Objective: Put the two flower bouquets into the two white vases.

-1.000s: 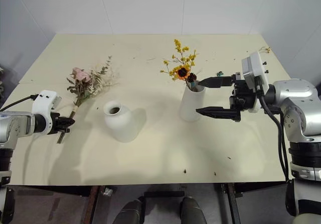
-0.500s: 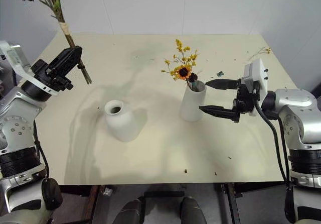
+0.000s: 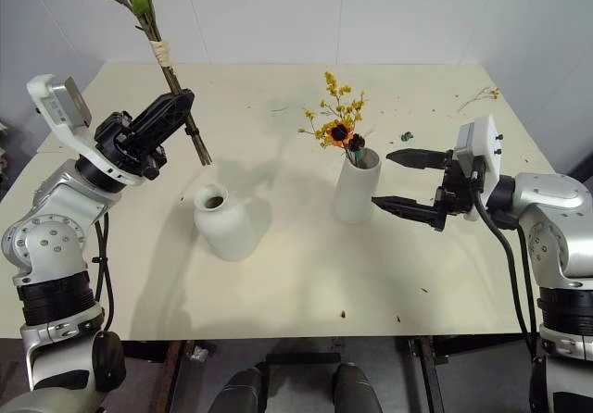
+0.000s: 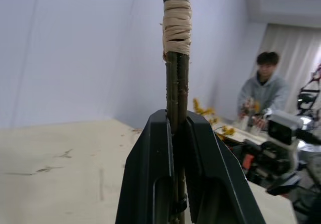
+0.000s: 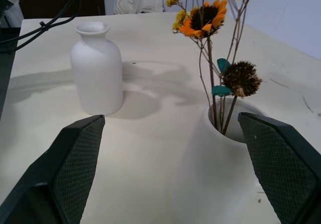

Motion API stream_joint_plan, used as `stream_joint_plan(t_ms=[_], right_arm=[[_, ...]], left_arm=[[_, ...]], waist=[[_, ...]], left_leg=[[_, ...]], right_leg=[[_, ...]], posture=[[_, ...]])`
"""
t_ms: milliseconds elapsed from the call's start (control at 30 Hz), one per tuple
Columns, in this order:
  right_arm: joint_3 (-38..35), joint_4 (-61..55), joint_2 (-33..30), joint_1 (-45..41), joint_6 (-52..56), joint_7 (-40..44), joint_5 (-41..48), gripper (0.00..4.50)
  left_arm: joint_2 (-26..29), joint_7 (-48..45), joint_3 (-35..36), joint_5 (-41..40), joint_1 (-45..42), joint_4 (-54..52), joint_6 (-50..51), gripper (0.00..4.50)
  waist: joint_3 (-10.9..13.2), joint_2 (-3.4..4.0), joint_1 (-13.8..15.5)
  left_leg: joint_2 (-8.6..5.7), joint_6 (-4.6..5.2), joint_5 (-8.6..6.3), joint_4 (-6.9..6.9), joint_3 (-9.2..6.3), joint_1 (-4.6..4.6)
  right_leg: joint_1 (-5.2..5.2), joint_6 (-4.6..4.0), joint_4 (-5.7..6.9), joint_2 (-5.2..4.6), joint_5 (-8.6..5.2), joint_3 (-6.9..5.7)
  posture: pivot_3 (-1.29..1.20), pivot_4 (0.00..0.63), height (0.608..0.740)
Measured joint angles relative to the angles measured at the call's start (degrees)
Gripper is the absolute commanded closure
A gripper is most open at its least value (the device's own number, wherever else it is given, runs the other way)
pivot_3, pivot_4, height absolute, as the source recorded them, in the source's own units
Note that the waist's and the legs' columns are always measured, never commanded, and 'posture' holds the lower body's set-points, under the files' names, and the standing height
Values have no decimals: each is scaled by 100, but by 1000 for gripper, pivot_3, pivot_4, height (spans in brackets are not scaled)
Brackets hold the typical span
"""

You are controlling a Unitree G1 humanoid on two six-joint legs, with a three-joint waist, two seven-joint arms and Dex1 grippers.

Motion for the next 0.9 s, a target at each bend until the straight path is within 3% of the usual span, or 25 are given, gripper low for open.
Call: stream_joint_plan(t_ms=[400, 900], right_arm=[[-55, -106, 1, 70, 14, -217, 45, 0], [-55, -111, 44, 68, 22, -405, 105, 0]], left_arm=[[150, -427, -314, 221, 623, -164, -352, 4458], [-72, -770, -595, 829, 1217, 50, -1382, 4458]], waist=[[0, 0, 9], [0, 0, 9]], left_leg=[[0, 0, 0, 0, 0, 0], [0, 0, 0, -1, 1, 0]], right_leg=[[2, -2, -3, 0, 0, 0], [2, -4, -6, 0, -1, 1]], posture=[[0, 150, 740], [0, 150, 740]])
